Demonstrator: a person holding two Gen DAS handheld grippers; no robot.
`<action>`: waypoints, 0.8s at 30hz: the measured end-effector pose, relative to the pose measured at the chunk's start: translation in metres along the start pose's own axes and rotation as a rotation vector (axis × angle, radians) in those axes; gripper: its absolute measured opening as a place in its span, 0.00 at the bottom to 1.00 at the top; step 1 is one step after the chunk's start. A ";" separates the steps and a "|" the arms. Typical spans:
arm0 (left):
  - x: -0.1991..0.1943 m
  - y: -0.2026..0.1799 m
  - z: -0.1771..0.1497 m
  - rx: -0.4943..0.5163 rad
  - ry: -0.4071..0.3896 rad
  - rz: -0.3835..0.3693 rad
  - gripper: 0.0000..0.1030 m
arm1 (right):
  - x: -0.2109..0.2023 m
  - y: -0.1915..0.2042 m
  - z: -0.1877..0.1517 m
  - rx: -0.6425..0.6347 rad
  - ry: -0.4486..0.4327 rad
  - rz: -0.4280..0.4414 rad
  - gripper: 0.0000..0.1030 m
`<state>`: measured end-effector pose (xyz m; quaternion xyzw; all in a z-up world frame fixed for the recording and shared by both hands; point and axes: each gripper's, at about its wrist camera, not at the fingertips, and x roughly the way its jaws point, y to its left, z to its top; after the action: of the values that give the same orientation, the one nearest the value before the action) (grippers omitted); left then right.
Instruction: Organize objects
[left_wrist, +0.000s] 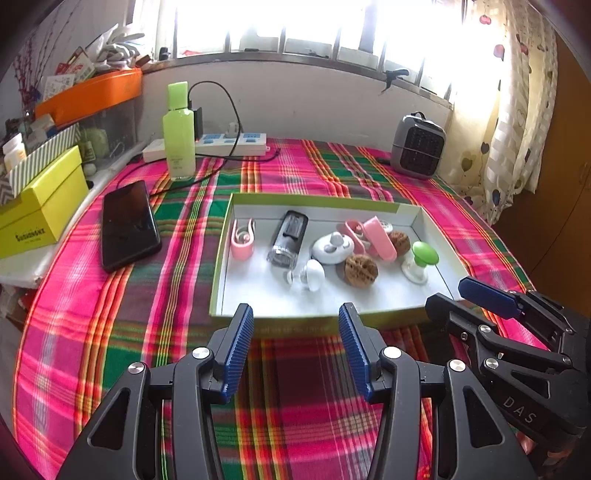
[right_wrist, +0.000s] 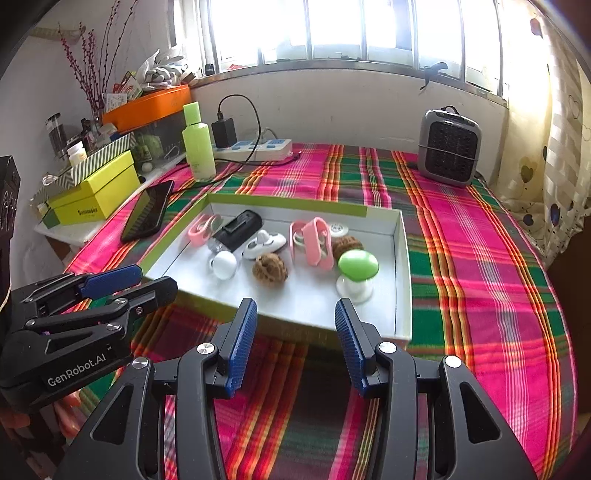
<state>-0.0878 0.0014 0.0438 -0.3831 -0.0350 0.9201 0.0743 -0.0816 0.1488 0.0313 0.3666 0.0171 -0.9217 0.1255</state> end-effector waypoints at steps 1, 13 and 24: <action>-0.001 0.001 -0.003 -0.002 0.003 0.002 0.46 | 0.000 0.001 -0.003 -0.002 0.007 -0.005 0.44; -0.008 0.003 -0.044 -0.021 0.059 0.006 0.46 | -0.011 0.003 -0.035 0.021 0.058 -0.030 0.44; -0.010 -0.002 -0.065 0.003 0.093 0.013 0.46 | -0.013 0.002 -0.057 0.057 0.116 -0.061 0.44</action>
<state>-0.0342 0.0024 0.0054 -0.4255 -0.0277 0.9018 0.0703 -0.0337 0.1572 -0.0020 0.4222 0.0094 -0.9024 0.0857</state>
